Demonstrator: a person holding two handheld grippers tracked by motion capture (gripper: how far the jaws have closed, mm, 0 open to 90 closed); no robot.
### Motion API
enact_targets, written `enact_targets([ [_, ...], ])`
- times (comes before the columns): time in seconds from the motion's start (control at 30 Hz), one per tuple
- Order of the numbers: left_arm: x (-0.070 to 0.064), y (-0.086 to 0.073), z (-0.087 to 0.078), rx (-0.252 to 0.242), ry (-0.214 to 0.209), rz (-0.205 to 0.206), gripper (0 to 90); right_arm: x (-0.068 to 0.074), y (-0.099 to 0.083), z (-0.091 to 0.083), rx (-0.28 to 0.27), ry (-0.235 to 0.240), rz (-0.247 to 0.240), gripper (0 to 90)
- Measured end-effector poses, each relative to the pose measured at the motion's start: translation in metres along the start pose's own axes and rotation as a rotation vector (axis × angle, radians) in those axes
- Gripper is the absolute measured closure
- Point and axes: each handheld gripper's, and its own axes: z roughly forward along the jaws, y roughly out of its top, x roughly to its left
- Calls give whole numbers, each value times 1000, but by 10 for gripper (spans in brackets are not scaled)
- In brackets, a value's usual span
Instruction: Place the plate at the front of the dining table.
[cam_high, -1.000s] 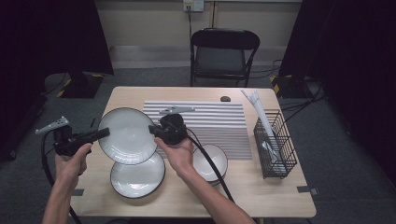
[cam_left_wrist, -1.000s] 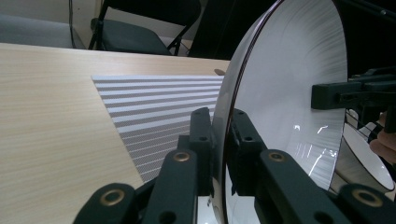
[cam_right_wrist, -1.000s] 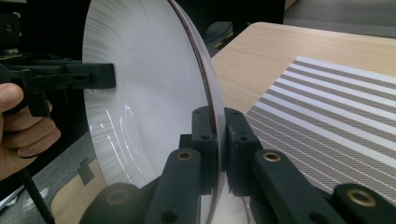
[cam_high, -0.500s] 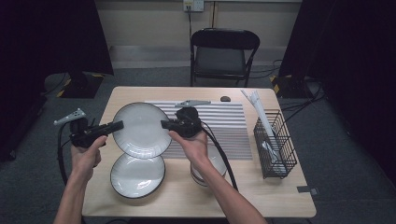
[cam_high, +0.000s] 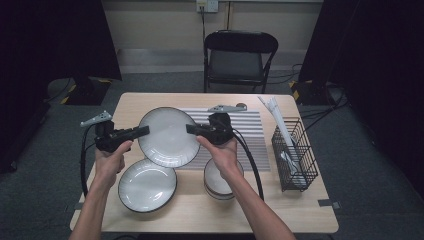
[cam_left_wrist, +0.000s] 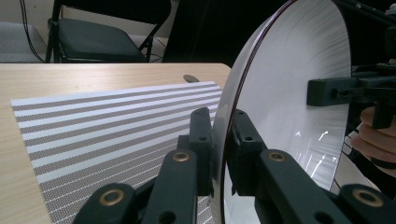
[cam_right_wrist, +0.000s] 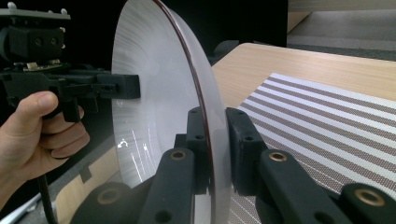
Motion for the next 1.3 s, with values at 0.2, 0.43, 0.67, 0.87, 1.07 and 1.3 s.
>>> enact_targets([
  [0.2,1,4,7,13,-1,6,821,-7,-1,-1,16,1,8,812],
  [0.43,0,10,14,21,9,30,822,-16,-1,-1,69,6,7,819],
  [0.67,4,6,28,34,-5,15,824,-24,0,-4,73,-20,6,823],
  [0.87,8,5,38,34,-16,-11,824,-32,3,-6,71,-37,11,822],
  [1.07,8,4,44,40,-13,-13,825,-37,4,-6,45,-44,27,817],
  [1.3,12,4,52,46,-16,-20,820,-40,11,-5,77,-67,6,821],
])
